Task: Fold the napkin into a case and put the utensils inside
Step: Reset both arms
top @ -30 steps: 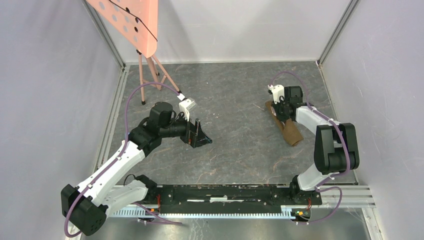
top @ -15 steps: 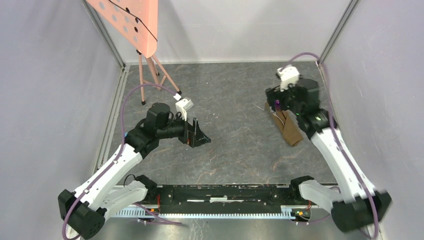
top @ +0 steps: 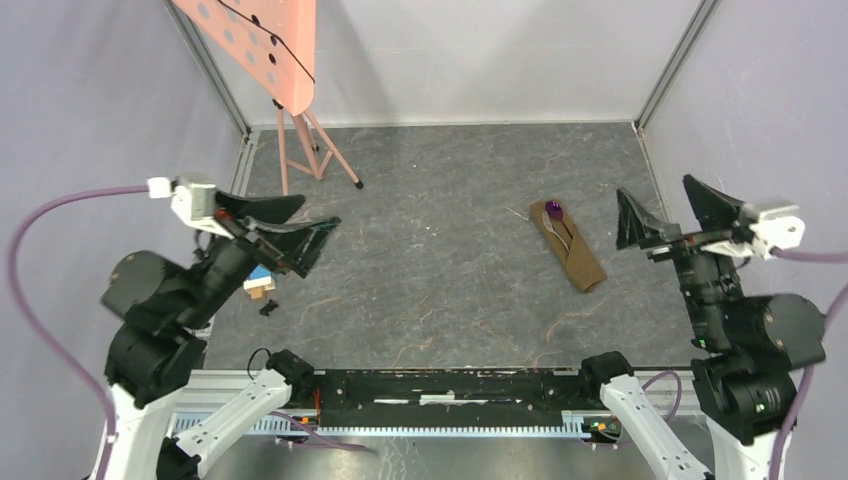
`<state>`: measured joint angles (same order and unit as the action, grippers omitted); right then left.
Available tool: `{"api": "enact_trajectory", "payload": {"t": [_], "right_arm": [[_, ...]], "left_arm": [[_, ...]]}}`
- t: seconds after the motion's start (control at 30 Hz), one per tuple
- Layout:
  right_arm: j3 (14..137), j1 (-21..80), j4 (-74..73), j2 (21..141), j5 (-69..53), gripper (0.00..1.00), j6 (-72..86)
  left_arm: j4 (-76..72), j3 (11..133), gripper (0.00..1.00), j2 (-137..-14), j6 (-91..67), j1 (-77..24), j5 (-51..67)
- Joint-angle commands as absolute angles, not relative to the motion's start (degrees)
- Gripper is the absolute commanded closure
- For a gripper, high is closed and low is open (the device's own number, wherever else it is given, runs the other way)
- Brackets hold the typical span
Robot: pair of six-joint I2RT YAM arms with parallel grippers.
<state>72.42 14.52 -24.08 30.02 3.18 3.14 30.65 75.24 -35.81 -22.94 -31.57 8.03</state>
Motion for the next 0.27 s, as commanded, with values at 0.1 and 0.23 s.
{"api": "enact_trajectory", "payload": {"t": [0.1,0.23], "right_arm": [[71.5,14.5,-21.1,26.0,6.4,0.02,0.4],[69.1,14.5,-20.1,23.5,7.5,0.02,-1.4]], "left_arm": [[37.2,82.3,0.00,-35.7,-16.9,-31.3,-3.3],[36.9,82.8,0.00,-35.1,-15.4,-31.2,-3.8]]}}
